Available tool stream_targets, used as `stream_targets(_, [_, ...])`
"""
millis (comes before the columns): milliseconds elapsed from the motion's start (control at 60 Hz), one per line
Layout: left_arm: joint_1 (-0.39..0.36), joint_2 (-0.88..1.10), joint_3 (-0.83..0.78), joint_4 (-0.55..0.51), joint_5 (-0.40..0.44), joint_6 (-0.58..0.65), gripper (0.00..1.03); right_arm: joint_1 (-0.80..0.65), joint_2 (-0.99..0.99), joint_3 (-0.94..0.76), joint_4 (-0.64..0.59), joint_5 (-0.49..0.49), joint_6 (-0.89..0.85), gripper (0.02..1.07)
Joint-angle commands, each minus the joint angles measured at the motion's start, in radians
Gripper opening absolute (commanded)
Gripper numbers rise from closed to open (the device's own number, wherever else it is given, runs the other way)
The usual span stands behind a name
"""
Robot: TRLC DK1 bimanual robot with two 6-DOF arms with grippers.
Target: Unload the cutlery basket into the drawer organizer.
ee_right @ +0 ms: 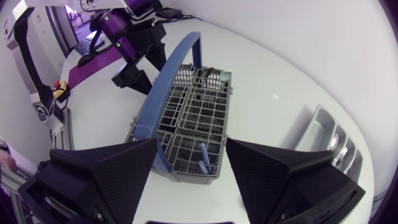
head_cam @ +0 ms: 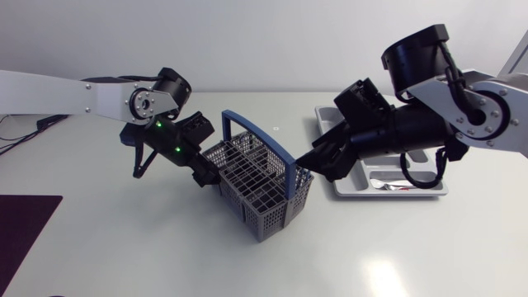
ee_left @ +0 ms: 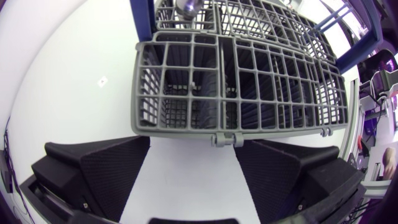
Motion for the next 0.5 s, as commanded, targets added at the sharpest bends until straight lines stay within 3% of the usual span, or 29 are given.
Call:
stream_targets(0, [-0.01,0.023,0.042,0.011,0.008,0.015,0.97,0.005,-0.071,-0.042,-0.008,0.032,0.006,0.83])
stream_targets(150, [0.003,-0.049,-0.011,0.01,0.006,0.036,0.98,-0.033,-0.188,-0.111,0.012,0.068,-0.077,0.83])
stream_targets(400, [0.037,-0.251,-0.156,0.011,0.009,0.076,0.98,-0.069,-0.206,-0.263,0.115,0.089,-0.187,0.82])
stream_targets(483, [0.037,-0.303,-0.193,0.01,0.009,0.084,0.98,-0.064,-0.195,-0.283,0.158,0.092,-0.187,0.75])
